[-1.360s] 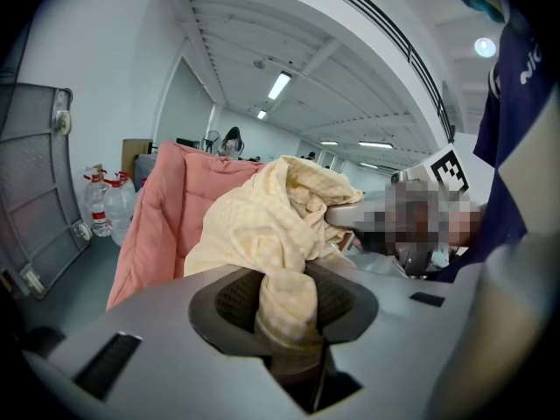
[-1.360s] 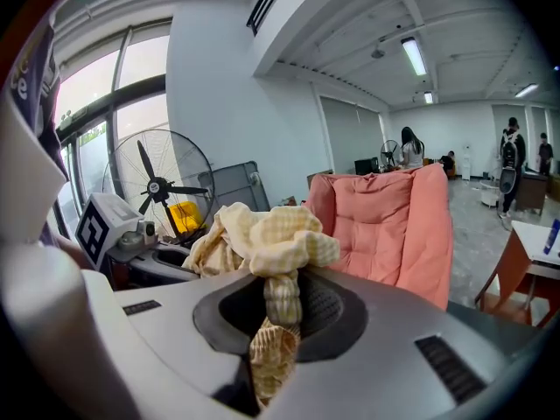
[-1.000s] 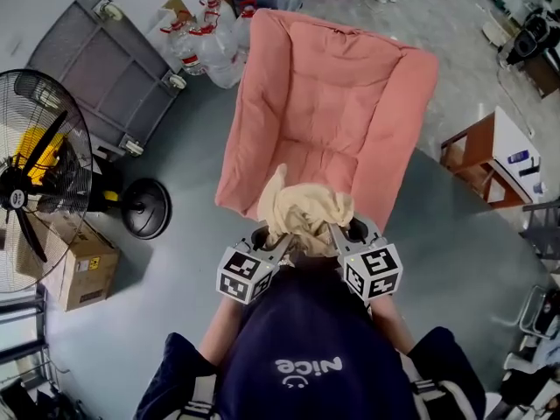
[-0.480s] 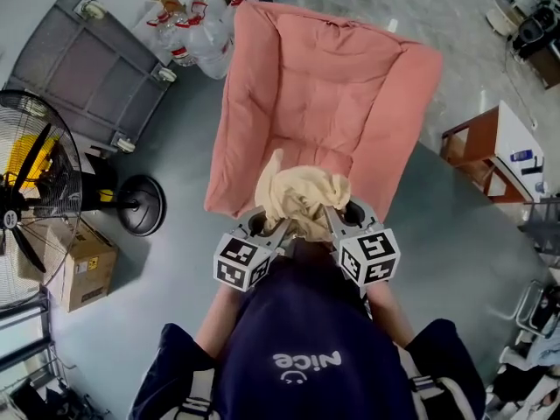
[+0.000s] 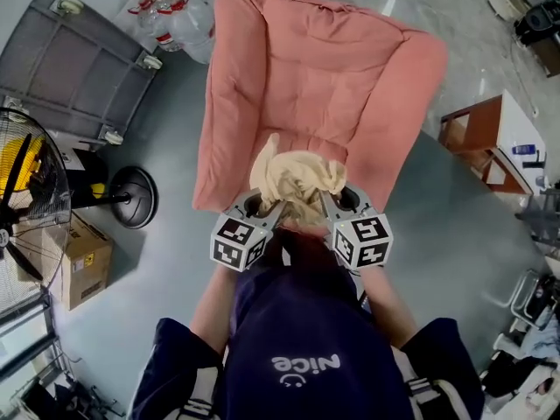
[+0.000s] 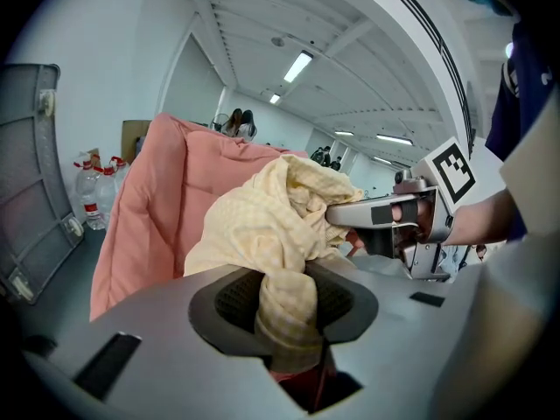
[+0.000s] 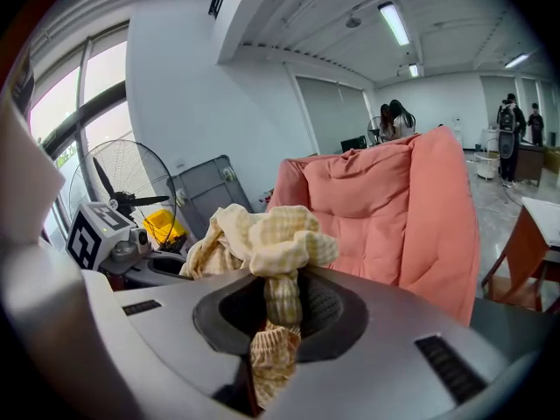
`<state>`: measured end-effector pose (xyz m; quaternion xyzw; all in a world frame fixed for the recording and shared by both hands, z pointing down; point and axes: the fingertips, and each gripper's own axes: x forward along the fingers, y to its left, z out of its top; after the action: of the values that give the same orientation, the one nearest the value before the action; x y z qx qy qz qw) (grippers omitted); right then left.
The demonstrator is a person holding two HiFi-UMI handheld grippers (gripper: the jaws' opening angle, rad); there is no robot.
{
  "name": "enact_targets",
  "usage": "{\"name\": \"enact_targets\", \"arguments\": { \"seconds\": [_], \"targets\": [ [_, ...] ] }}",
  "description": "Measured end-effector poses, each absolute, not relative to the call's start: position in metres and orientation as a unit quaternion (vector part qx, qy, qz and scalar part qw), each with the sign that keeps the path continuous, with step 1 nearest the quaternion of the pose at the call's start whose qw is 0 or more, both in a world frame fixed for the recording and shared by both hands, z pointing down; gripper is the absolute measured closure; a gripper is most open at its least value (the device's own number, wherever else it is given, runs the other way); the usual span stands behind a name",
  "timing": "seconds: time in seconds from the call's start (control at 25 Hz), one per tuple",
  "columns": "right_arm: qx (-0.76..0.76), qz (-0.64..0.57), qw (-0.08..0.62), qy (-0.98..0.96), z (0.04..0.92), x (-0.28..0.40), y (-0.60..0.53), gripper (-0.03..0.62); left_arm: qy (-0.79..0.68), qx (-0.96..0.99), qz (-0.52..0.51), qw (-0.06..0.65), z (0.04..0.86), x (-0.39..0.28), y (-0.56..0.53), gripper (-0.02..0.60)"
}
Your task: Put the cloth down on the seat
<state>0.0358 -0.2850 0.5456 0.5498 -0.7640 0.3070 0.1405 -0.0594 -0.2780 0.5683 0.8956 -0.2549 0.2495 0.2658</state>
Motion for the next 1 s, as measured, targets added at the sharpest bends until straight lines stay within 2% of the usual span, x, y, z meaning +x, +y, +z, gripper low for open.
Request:
{"name": "enact_targets", "arguments": {
  "seconds": [0.52, 0.72, 1.0],
  "targets": [
    [0.587, 0.374, 0.170, -0.697, 0.656, 0.049, -0.338, 0.516, -0.196, 0.875, 0.324, 0.300, 0.679, -0.046, -0.343, 0.449],
    [0.590, 0.407, 0.190, -0.671, 0.713, 0.060, -0.354, 0.516, -0.174, 0.867, 0.365, 0.292, 0.732, -0.037, -0.364, 0.449],
    [0.601, 0.442, 0.181, -0.641, 0.785, 0.071, -0.364, 0.516, -0.155, 0.855, 0.395, 0.299, 0.800, -0.027, -0.379, 0.448]
  ]
}}
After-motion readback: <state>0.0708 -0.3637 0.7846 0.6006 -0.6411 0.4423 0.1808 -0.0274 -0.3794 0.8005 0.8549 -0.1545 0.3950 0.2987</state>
